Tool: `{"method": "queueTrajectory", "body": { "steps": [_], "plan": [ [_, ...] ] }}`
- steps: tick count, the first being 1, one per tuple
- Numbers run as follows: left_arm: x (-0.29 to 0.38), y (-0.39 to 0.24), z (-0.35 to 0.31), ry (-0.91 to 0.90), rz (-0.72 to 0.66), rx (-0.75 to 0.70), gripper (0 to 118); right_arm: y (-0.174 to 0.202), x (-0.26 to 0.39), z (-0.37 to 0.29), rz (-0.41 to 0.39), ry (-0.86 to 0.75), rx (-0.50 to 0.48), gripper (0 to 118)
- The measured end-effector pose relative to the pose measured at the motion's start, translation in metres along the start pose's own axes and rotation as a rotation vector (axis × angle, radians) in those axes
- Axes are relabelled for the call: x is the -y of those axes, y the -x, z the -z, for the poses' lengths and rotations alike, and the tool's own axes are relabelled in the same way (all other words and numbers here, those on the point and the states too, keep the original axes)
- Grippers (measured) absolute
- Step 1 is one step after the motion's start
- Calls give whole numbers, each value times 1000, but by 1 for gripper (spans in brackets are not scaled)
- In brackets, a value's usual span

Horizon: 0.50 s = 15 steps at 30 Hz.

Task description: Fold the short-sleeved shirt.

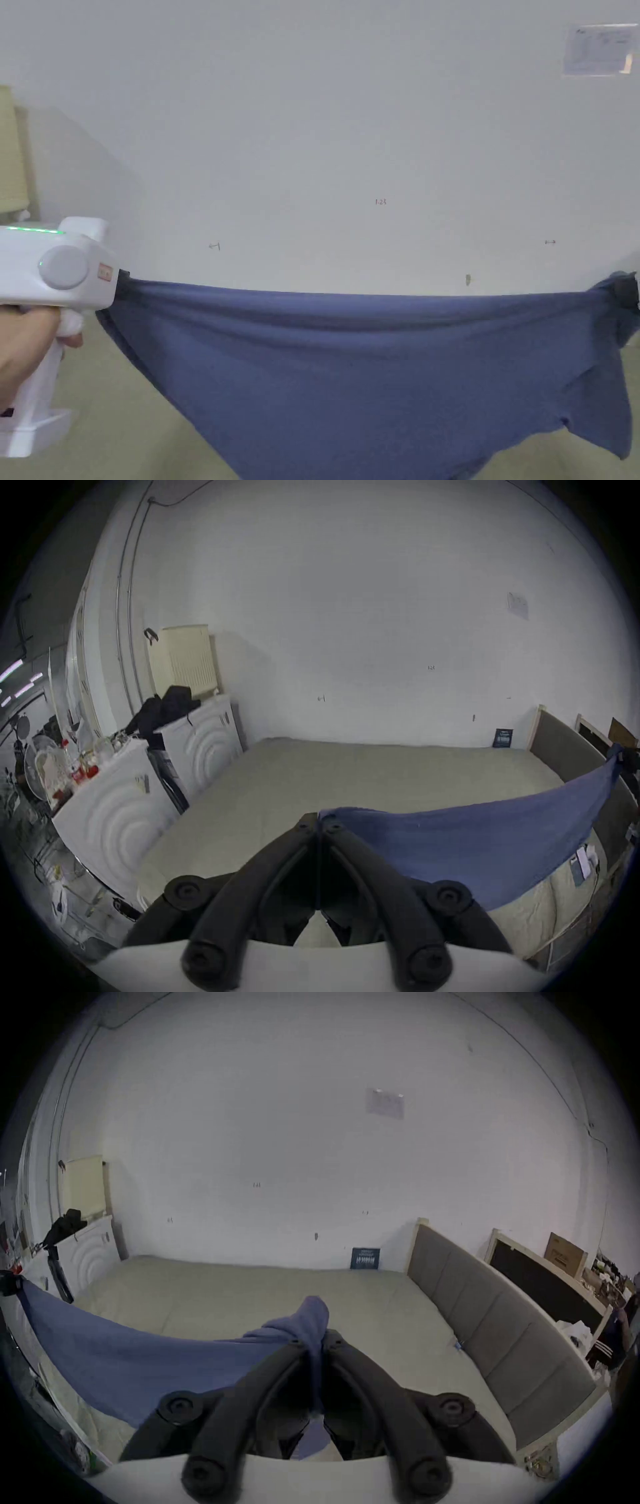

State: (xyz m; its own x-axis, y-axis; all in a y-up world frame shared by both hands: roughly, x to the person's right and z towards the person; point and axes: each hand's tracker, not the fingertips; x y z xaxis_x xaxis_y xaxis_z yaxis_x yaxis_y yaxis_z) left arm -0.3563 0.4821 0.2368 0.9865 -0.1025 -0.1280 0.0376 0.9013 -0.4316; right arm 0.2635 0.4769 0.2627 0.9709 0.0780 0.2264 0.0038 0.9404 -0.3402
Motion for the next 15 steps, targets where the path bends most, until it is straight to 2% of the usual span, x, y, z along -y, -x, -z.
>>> {"method": "queueTrajectory", "body": {
  "steps": [5,15],
  "plan": [
    [-39,-17,21,-25,59,-36,0,-2,-31,25,21,-19,29,4],
    [-97,-57,110,-68,70,-90,0,17,-77,121,-20,-39,114,4]
  ]
}}
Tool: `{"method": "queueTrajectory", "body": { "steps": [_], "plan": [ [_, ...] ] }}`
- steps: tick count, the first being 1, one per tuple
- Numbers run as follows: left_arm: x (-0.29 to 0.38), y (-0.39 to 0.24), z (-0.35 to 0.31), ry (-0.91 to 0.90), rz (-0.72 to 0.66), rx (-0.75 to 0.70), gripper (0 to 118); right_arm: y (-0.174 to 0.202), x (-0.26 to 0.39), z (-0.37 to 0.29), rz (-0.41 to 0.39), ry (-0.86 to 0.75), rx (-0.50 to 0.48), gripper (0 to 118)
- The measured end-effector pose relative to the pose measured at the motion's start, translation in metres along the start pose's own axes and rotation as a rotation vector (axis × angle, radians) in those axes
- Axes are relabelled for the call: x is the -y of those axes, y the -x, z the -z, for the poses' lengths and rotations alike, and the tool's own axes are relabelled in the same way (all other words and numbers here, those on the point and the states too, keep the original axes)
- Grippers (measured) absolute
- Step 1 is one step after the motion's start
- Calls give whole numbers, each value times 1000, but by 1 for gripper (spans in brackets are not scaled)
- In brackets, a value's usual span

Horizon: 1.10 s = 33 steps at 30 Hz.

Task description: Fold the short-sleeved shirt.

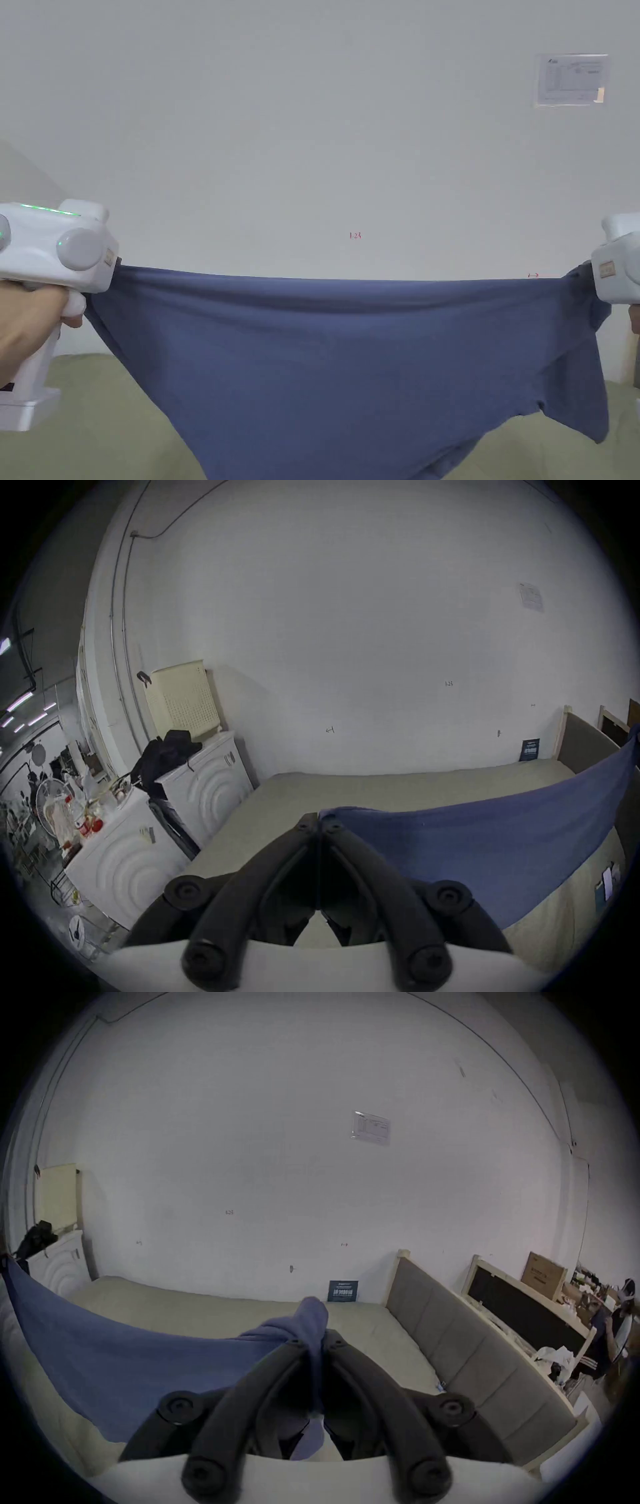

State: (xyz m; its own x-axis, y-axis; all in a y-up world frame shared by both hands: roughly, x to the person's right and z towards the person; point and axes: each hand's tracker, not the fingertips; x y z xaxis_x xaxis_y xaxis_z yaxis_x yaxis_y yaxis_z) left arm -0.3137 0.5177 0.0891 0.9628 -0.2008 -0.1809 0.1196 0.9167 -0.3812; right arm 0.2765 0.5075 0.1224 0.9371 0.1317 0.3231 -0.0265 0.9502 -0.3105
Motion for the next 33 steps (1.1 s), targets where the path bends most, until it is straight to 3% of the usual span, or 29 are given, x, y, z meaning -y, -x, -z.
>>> {"method": "queueTrajectory", "body": {
  "steps": [10,14,18,21,24,28,30,33],
  "plan": [
    [32,-48,117,51,-8,-13,0,38,34,98,7,8,77,4],
    [82,-64,149,187,43,82,0,46,91,122,-36,116,50,4],
    [136,-73,158,242,55,96,0,39,159,127,4,237,8,4],
    [174,-70,149,297,53,125,0,31,206,110,-26,296,-5,4],
    [208,-63,124,312,47,149,0,13,246,85,40,342,-47,4],
    [249,-45,73,344,65,173,0,-15,290,35,42,373,-75,4],
    [269,-34,41,353,65,190,0,-27,308,4,79,389,-99,4],
    [303,-18,-6,371,93,205,0,-40,337,-46,57,406,-119,4]
  ]
}}
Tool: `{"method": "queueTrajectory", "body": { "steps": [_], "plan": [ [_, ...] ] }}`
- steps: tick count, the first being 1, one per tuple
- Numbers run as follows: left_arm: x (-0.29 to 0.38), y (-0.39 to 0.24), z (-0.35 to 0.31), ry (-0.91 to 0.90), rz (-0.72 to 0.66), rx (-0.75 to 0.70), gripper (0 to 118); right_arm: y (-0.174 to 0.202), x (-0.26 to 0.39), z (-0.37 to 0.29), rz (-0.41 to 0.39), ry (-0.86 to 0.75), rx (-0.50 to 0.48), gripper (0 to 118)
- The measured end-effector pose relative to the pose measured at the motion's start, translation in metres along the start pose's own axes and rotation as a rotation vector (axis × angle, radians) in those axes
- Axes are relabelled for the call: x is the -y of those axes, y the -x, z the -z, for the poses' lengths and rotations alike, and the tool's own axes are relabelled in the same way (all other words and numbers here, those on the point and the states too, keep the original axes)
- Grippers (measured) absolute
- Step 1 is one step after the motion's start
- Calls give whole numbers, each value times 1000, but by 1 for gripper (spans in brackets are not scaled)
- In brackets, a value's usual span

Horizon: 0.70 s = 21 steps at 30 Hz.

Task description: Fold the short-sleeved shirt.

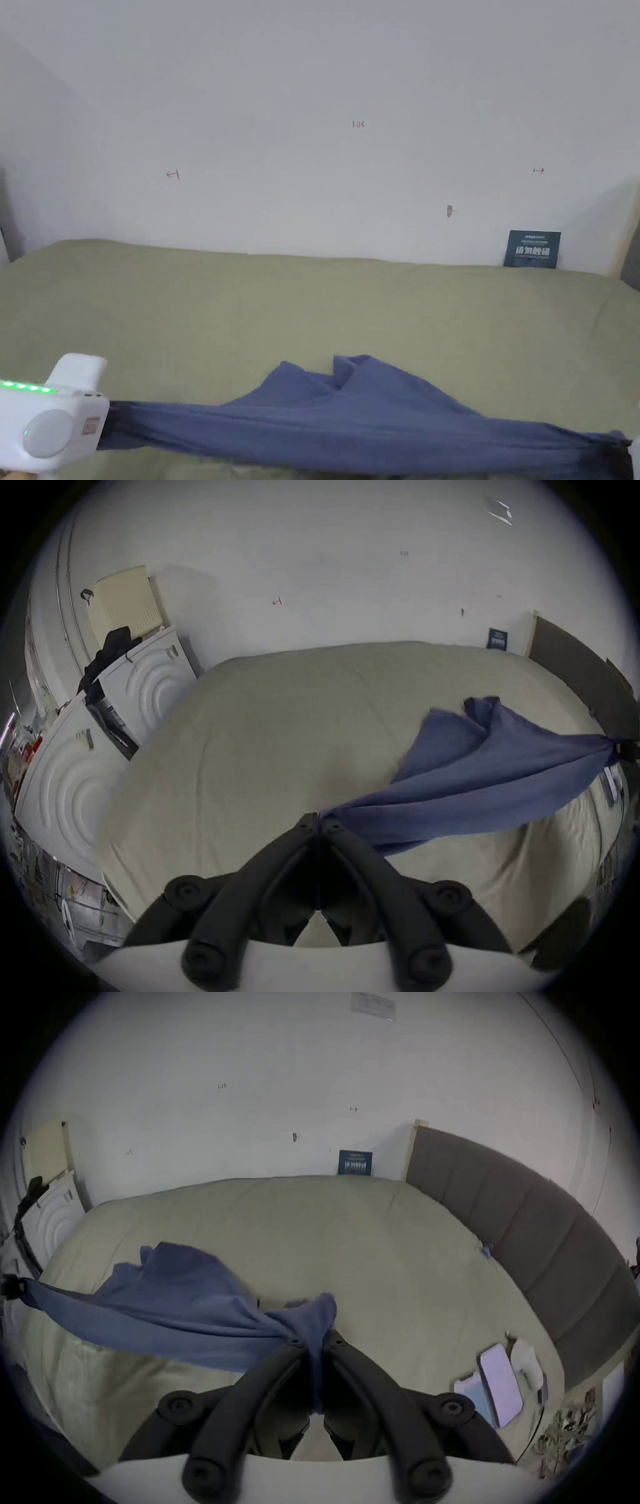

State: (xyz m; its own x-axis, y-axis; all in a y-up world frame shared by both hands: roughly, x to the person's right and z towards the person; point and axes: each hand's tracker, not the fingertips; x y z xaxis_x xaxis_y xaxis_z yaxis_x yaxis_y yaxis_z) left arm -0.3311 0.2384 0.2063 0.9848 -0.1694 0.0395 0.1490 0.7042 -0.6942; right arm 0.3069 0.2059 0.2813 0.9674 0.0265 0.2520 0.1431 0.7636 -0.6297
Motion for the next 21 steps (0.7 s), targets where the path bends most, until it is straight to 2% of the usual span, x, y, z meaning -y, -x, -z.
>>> {"method": "queueTrajectory", "body": {
  "steps": [4,9,19,20,21],
  "plan": [
    [69,6,-29,51,-27,23,0,-15,61,-36,21,24,-23,4],
    [139,11,-36,127,-71,54,0,-20,120,-54,6,82,-28,4],
    [162,14,-23,138,-174,80,0,-15,141,-33,51,127,-5,4],
    [163,13,-22,139,-176,82,1,-15,141,-33,54,129,-5,5],
    [163,14,-22,137,-176,85,8,-15,141,-33,55,128,-6,6]
  ]
}}
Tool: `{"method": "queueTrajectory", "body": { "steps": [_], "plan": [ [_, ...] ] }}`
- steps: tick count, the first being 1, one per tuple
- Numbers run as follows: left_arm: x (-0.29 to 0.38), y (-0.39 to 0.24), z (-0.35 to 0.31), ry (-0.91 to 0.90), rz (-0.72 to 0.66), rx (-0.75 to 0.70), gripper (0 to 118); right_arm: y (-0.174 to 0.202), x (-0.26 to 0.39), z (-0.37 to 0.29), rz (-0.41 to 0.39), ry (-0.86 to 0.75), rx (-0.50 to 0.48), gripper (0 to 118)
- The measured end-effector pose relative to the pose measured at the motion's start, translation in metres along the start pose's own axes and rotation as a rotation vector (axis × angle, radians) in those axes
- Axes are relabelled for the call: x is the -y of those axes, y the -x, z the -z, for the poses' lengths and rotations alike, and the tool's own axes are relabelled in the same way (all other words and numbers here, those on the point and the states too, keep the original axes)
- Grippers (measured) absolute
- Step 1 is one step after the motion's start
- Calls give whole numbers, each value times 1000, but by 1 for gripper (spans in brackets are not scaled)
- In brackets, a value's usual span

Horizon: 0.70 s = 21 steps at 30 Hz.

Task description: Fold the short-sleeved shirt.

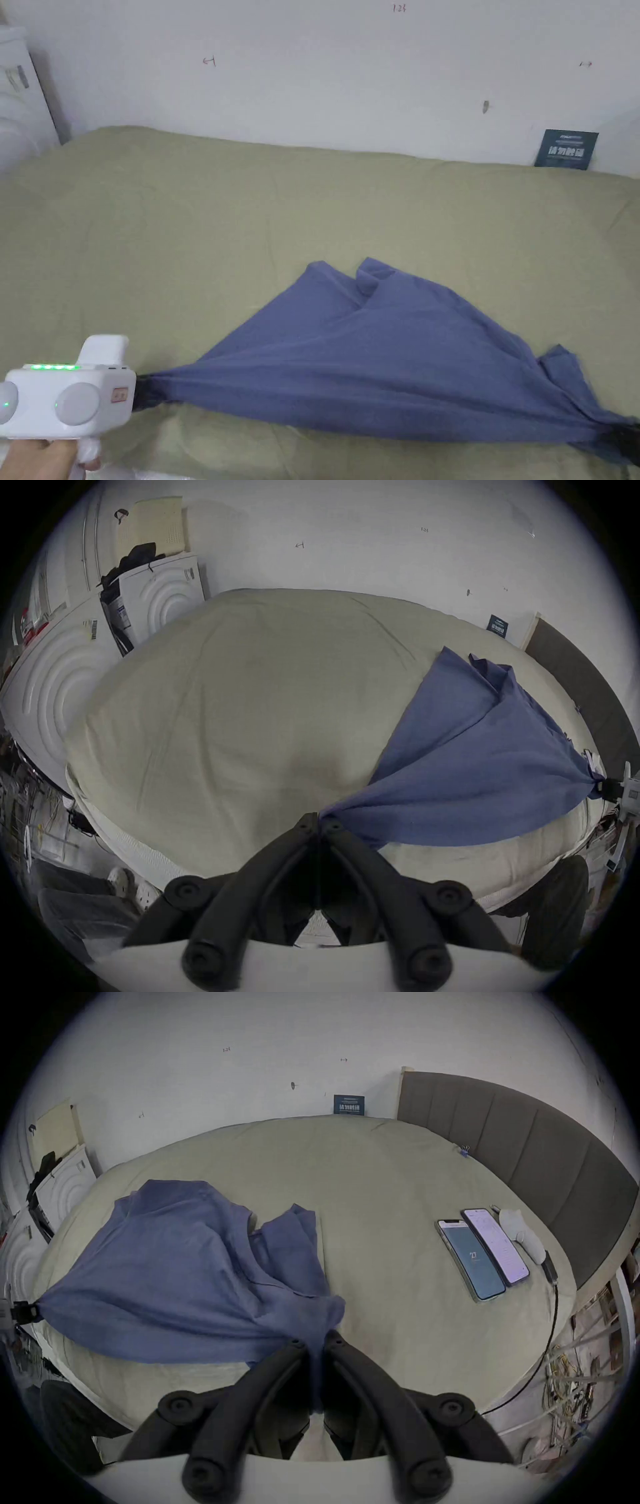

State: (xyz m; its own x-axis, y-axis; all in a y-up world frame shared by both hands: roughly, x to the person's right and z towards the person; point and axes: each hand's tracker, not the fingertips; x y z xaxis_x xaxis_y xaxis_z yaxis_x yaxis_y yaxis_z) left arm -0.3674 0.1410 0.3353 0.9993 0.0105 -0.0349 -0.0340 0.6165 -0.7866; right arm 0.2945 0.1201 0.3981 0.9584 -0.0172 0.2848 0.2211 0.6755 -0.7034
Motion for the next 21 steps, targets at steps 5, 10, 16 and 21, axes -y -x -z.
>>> {"method": "queueTrajectory", "body": {
  "steps": [5,10,16,21],
  "plan": [
    [1,12,-5,-5,-35,69,110,2,-1,-6,61,18,-51,93],
    [10,27,-34,-53,-50,57,112,43,1,-47,11,-27,-113,111],
    [22,40,-50,-78,-73,40,0,103,18,-71,-102,-113,-200,0],
    [26,40,-46,-55,-39,109,16,146,37,-79,-202,-154,-291,0]
  ]
}}
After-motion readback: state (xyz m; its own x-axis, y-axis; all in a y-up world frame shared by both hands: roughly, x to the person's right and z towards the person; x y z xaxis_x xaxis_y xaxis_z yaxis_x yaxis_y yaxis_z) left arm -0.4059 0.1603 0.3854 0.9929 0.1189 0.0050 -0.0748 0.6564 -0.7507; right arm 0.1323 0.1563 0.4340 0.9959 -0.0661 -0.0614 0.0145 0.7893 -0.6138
